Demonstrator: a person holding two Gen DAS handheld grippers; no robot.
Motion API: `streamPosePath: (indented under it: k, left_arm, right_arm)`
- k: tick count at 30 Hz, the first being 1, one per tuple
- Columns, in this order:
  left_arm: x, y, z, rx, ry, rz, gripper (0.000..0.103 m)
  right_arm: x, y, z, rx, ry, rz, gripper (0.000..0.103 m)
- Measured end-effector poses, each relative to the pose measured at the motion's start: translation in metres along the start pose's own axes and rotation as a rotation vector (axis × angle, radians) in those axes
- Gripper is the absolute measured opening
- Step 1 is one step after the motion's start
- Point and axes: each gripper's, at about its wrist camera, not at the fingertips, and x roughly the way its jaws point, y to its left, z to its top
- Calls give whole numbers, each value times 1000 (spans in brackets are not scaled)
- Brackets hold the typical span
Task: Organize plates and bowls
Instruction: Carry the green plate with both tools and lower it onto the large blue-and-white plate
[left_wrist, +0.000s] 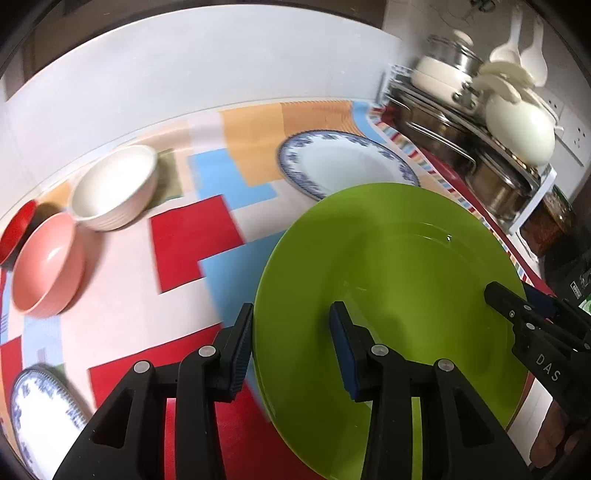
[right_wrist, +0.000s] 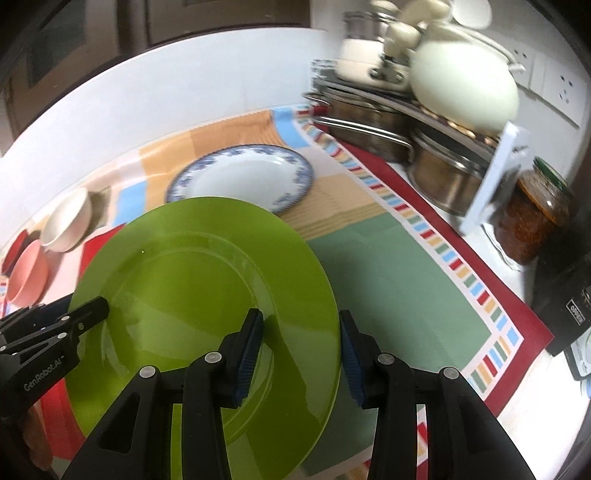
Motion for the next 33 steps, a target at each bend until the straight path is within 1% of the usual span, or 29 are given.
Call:
streamPosePath:
  k: [7,22,33]
  left_arm:
    - [-27,40,-17,-61,-28,48,40]
    - [-79,124,-56,-201,-58,150,40]
    - [-111,177,-86,-287,-72,212,40]
  right_arm:
    - [-14,36,-3,-53,-16,47,42]
    - [-41,127,-14,-181,-38,158,42]
    - [-63,190,-31,-272,-50,226,42]
